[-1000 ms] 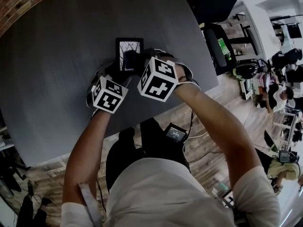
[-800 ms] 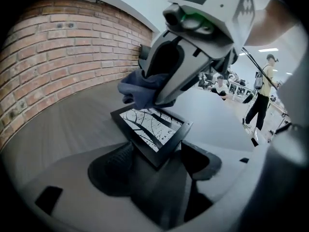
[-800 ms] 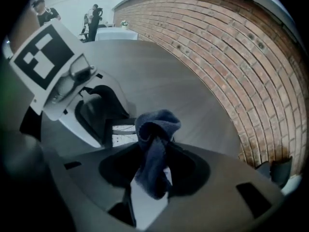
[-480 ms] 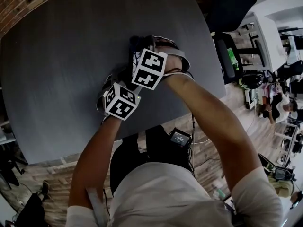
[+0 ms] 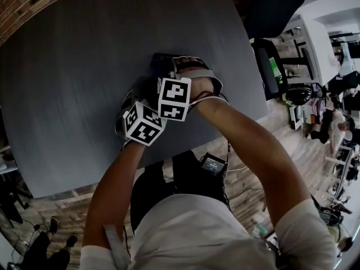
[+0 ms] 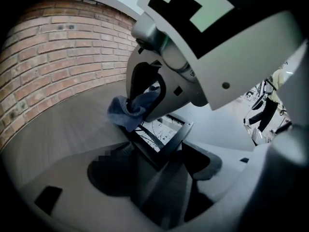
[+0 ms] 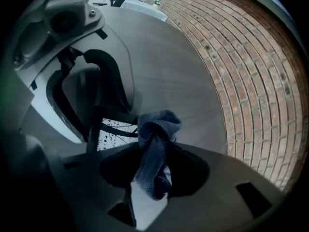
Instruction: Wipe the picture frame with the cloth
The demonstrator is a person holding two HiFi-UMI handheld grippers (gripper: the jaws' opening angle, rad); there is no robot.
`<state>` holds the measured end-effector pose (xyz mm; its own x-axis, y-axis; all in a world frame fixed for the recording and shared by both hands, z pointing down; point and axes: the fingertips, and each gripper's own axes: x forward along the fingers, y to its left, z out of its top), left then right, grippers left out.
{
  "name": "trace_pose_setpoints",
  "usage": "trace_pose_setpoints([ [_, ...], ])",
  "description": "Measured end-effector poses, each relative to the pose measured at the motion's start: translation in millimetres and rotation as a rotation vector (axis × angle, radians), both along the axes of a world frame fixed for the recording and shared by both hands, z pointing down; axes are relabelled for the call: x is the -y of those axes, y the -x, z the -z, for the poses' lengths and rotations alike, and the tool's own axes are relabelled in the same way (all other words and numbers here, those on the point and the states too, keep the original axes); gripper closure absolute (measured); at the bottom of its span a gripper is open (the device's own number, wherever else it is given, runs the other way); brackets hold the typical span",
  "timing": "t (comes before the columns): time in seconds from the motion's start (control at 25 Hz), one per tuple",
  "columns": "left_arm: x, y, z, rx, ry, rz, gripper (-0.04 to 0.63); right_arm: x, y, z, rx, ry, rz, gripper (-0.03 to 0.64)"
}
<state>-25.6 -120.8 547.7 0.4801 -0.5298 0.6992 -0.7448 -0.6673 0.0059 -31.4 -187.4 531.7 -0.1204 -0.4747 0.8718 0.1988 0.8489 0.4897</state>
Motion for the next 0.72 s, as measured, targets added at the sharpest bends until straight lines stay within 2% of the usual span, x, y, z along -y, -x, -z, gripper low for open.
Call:
trace_pose_setpoints([
  [0.16,2.1,0.5,0.1,0.000,-0.017,0.010,0.261,-12.6,-2.9,-0.3,-0.004,0.039,0.023,0.449],
  [0.48,2.1,-1.4,-0.2,-0.009,-0.008,0.004,0.261,-47.5,-7.2,0.9,-0.008,0.167,0.095,0.451],
  [0.72,2.9,-2.6,-1.7,-0.011,0.008,0.003,0.261,-65.3,-8.1,-0.3,-0.016,0.217,0.129,0.451],
])
